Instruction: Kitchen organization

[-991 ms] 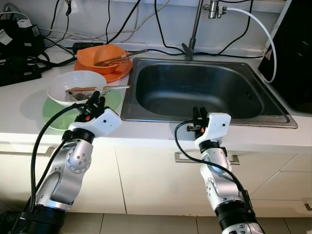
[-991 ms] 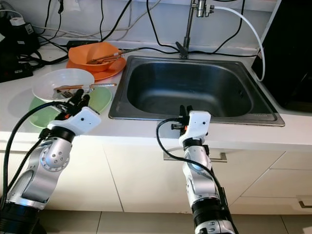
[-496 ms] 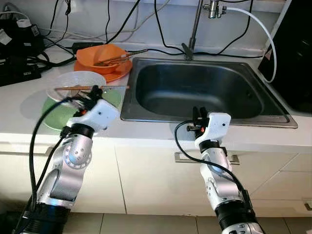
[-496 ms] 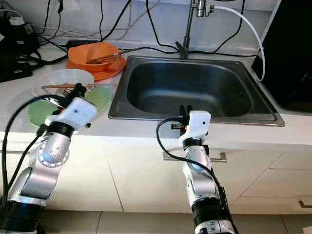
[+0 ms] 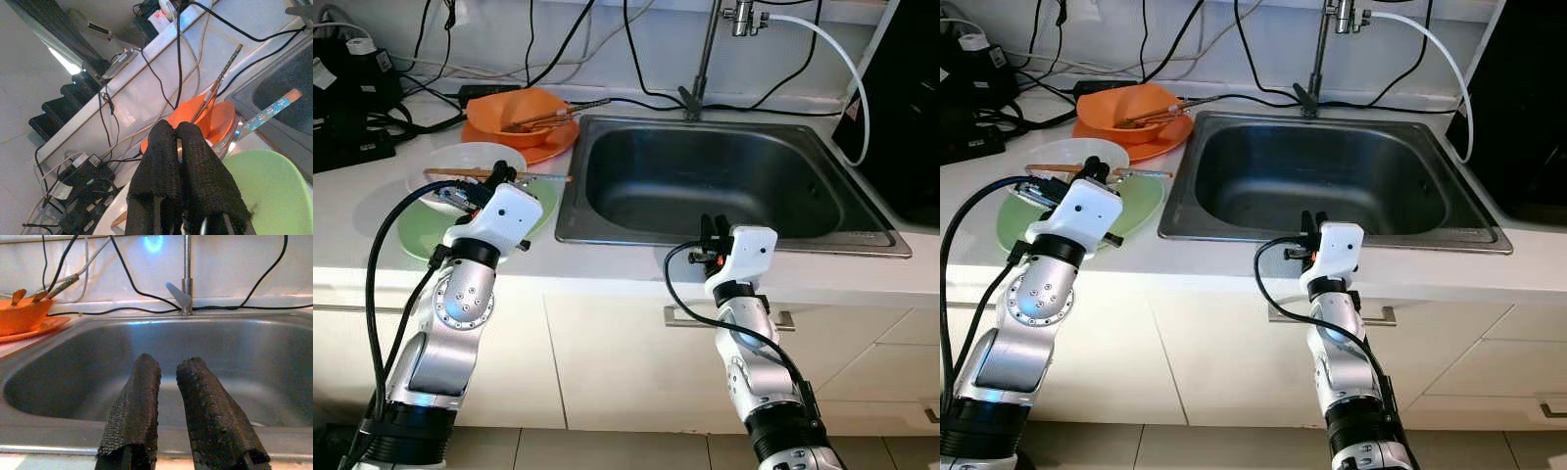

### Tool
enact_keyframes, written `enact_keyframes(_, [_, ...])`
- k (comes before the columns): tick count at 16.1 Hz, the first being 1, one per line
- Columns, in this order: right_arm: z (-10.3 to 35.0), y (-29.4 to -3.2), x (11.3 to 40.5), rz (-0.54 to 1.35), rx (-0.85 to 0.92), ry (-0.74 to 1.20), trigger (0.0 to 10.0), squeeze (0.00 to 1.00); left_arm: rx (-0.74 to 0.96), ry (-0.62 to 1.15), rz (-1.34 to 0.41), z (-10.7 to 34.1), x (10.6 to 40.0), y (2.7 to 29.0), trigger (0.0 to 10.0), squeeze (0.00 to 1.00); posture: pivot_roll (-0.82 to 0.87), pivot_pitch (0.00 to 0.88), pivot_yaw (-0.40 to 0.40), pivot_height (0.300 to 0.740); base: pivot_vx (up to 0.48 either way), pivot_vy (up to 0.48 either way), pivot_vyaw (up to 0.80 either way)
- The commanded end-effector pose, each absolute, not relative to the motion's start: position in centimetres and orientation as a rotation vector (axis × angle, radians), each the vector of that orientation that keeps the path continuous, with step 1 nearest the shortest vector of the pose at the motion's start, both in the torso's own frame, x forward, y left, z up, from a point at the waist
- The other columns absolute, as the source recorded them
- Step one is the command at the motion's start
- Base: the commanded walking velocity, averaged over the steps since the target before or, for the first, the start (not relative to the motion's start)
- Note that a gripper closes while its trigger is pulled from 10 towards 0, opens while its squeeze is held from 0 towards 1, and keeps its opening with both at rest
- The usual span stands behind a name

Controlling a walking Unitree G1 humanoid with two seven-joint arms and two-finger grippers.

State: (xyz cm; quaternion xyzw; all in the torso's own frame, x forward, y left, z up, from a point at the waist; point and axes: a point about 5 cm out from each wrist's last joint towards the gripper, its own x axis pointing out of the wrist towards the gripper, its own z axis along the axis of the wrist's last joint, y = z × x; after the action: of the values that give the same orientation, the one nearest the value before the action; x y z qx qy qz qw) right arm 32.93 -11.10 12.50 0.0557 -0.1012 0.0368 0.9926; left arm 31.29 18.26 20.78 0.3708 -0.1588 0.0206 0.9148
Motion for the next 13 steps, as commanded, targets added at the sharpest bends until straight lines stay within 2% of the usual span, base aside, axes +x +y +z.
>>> enact_keyframes(1, [12.8, -11.2, 33.3, 0.075, 0.114, -0.203, 10.0, 0.00, 0.770, -0.351, 0.040, 21.5, 31.2, 18.1, 10.0, 0.00, 0.13, 0.031, -0.029, 0.740, 0.000, 0.000, 0.00])
enact_keyframes(7, [12.8, -11.0, 33.3, 0.087, 0.112, -0.199, 10.0, 0.00, 0.791, -0.322, -0.036, 21.0, 31.1, 17.8, 10.0, 0.00, 0.13, 0.032, -0.032, 0.740, 0.000, 0.000, 0.00])
enact_keyframes(11, [12.8, -11.0, 33.3, 0.087, 0.111, -0.196, 10.0, 0.00, 0.894, -0.307, -0.110, 19.9, 30.9, 17.7, 10.0, 0.00, 0.13, 0.033, -0.035, 0.740, 0.000, 0.000, 0.00])
enact_keyframes(12, [12.8, -11.0, 33.3, 0.087, 0.110, -0.196, 10.0, 0.00, 0.888, -0.307, -0.113, 19.9, 30.9, 17.7, 10.0, 1.00, 0.13, 0.033, -0.035, 0.740, 0.000, 0.000, 0.00])
enact_keyframes(13, [12.8, -11.0, 33.3, 0.087, 0.110, -0.196, 10.0, 0.00, 0.885, -0.307, -0.113, 19.9, 30.8, 17.7, 10.0, 1.00, 0.13, 0.033, -0.035, 0.740, 0.000, 0.000, 0.00])
